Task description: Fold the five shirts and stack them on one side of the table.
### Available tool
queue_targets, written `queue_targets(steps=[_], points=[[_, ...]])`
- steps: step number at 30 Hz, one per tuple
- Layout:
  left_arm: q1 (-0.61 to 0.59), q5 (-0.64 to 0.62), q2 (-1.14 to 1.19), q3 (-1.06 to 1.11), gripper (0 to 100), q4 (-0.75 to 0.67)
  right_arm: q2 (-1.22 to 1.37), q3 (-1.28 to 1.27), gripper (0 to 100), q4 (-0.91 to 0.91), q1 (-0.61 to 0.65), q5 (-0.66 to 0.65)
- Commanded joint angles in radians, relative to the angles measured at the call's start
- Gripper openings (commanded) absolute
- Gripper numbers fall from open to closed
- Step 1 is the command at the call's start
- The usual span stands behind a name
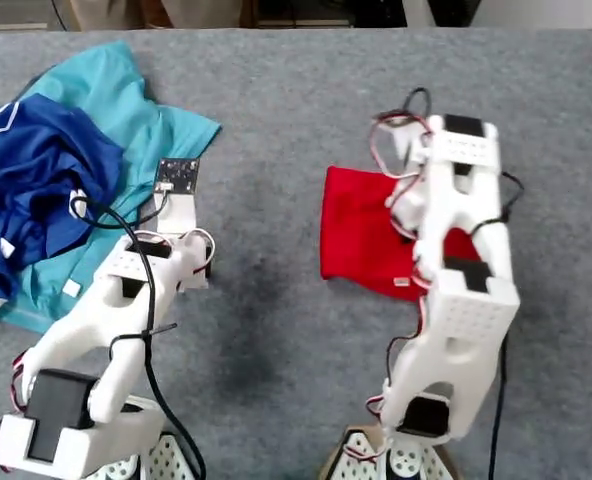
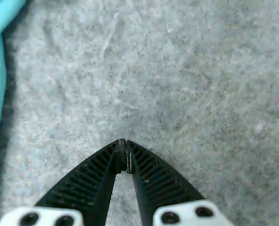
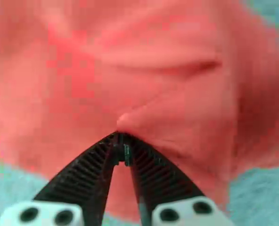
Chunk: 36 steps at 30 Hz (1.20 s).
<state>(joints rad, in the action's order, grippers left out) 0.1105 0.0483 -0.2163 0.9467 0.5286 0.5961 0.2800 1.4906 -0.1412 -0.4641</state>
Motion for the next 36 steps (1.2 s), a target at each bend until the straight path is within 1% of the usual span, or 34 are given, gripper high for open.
queue_targets(steps=[1,7,11,16,19,21,22,24,27,31,34,36], points=[[-0.012,0.0,-0.035,-0.009,2,-0.005,0.018,0.104,0.2,-0.083,-0.09,-0.003],[-0.012,0.0,-0.035,-0.009,2,-0.003,0.047,0.315,0.2,-0.083,-0.193,-0.003],[-0.012,0.002,-0.035,-0.009,2,-0.005,0.047,0.466,0.2,-0.023,-0.222,-0.003],[-0.012,0.002,-0.035,-0.011,2,-0.003,0.047,0.615,0.2,0.084,-0.22,-0.003],[-0.012,0.002,-0.035,-0.011,2,-0.003,0.05,0.696,0.2,0.216,-0.197,-0.003],[-0.012,0.002,-0.035,-0.011,2,-0.003,0.054,0.71,0.2,0.282,-0.17,-0.008],[-0.012,0.002,-0.035,-0.011,2,-0.002,0.054,0.696,0.2,0.284,-0.16,-0.006],[-0.012,0.002,-0.035,-0.009,2,0.0,0.056,0.648,0.2,0.252,-0.156,-0.005],[-0.006,0.006,-0.036,-0.011,2,-0.005,0.09,0.553,0.2,0.144,-0.16,-0.005],[-0.002,0.002,-0.036,-0.068,2,0.003,0.185,0.476,0.2,0.029,-0.199,-0.002],[0.032,0.005,-0.039,-0.118,2,0.003,0.254,0.475,0.2,-0.052,-0.249,0.064],[0.077,0.006,-0.042,-0.15,2,0.003,0.269,0.476,0.2,-0.103,-0.286,0.121]])
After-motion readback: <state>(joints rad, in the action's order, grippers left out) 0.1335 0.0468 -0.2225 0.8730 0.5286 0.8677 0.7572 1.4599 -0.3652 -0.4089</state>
